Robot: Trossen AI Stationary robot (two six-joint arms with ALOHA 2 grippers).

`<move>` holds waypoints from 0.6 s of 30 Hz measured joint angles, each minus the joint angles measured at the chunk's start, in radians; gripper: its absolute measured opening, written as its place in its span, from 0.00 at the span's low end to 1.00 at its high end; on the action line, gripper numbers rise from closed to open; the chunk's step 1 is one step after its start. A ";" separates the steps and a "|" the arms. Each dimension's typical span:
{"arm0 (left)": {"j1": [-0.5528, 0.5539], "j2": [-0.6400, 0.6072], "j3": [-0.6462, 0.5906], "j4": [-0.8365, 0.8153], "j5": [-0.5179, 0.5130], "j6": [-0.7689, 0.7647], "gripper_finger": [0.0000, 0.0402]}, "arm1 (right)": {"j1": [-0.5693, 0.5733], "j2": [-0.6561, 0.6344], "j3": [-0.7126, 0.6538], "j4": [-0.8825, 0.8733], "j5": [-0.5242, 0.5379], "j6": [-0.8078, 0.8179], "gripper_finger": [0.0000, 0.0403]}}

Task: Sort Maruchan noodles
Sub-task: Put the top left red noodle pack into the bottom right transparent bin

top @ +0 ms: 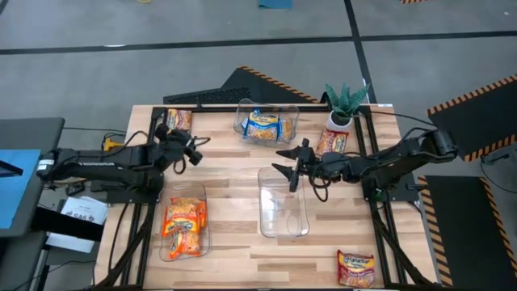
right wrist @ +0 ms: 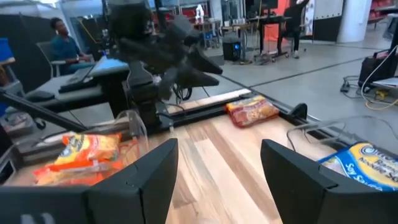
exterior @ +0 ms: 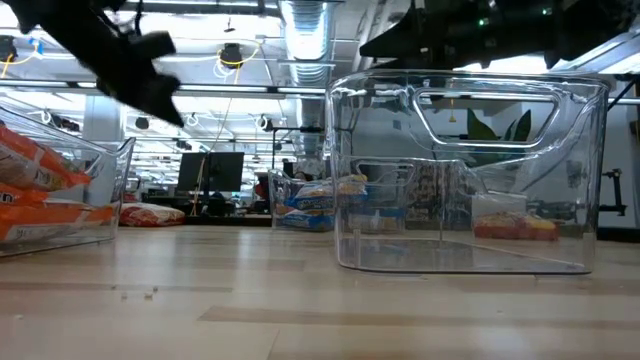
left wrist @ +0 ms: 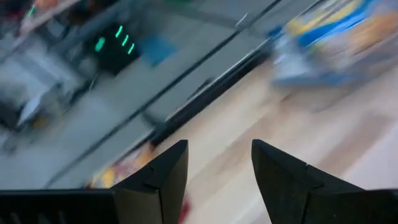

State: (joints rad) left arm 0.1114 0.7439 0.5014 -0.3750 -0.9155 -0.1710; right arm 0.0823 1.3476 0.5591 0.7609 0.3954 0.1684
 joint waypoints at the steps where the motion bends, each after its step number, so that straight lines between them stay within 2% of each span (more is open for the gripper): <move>1: 0.047 0.014 0.000 -0.022 0.026 -0.024 0.42 | 0.000 0.000 0.000 0.000 0.000 0.000 0.63; 4: 0.202 0.064 -0.007 -0.029 0.127 -0.048 0.42 | 0.001 0.000 0.000 0.004 0.000 0.020 0.63; 7: 0.348 0.118 -0.060 0.066 0.201 -0.017 0.42 | 0.002 0.000 0.000 0.000 -0.002 0.034 0.63; 12: 0.535 0.204 -0.114 0.210 0.398 0.031 0.42 | 0.002 0.000 0.000 -0.027 -0.003 0.036 0.63; 18: 0.648 0.287 -0.114 0.256 0.433 0.042 0.42 | 0.002 0.000 0.000 -0.028 -0.003 0.036 0.63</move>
State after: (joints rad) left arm 0.7592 1.0308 0.3870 -0.1188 -0.4824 -0.1286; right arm 0.0845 1.3476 0.5591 0.7334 0.3920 0.2043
